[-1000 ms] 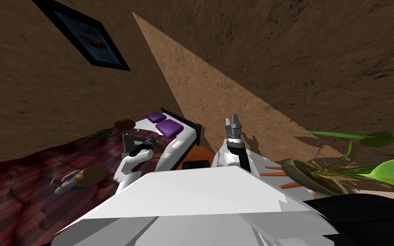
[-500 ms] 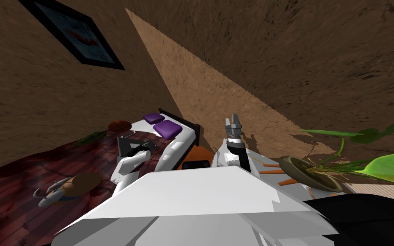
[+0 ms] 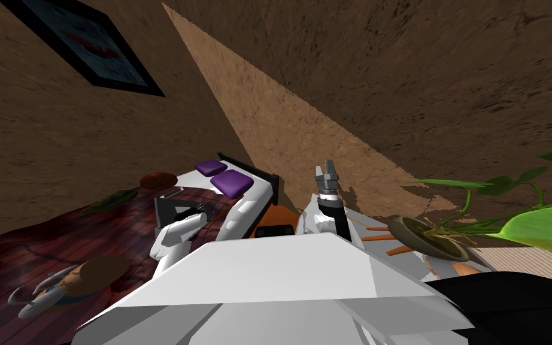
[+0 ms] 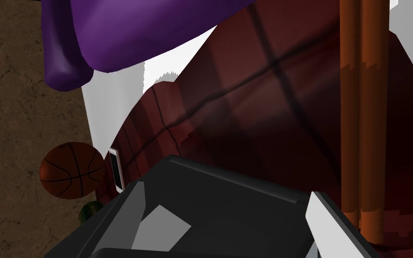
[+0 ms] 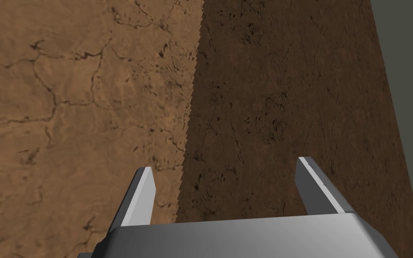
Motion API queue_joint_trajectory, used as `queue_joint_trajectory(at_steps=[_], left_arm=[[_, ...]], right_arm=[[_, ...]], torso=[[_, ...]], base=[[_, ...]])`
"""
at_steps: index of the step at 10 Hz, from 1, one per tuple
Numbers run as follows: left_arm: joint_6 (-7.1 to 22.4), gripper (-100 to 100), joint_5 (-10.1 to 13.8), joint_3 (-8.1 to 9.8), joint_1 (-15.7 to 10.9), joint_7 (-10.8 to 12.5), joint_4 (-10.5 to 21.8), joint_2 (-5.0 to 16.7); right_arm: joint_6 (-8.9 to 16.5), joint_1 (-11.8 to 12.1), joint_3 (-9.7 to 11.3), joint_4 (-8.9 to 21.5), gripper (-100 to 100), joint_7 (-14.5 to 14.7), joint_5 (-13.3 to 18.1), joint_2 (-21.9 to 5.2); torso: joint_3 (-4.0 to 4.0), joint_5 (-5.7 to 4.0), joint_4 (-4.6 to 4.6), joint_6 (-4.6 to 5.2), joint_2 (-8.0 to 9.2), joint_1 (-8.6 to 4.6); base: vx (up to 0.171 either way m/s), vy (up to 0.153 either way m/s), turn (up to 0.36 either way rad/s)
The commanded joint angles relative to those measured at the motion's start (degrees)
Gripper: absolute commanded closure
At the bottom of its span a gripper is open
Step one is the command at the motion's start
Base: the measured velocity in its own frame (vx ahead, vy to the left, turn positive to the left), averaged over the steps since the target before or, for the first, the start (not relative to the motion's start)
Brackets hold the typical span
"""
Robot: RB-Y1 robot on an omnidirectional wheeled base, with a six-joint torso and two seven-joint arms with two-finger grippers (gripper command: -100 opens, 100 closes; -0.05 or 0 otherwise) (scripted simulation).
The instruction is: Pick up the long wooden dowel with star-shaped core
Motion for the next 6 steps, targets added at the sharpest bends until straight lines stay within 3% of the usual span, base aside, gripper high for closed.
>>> queue_joint_trajectory(at_steps=[1, 6], left_arm=[[0.8, -100, 0.1, 0.28, -0.3, 0.1, 0.4, 0.3], [0.8, -100, 0.1, 0.28, -0.3, 0.1, 0.4, 0.3]], right_arm=[[0.0, 0.0, 0.0, 0.0, 0, 0.0, 0.0, 0.0], [0.0, 0.0, 0.0, 0.0, 0, 0.0, 0.0, 0.0]], torso=[[0.00, 0.00, 0.00, 0.00, 0.00, 0.00], [0.08, -0.02, 0.03, -0.02, 0.13, -0.10]], base=[[0.000, 0.000, 0.000], [-0.003, -0.002, 0.010]])
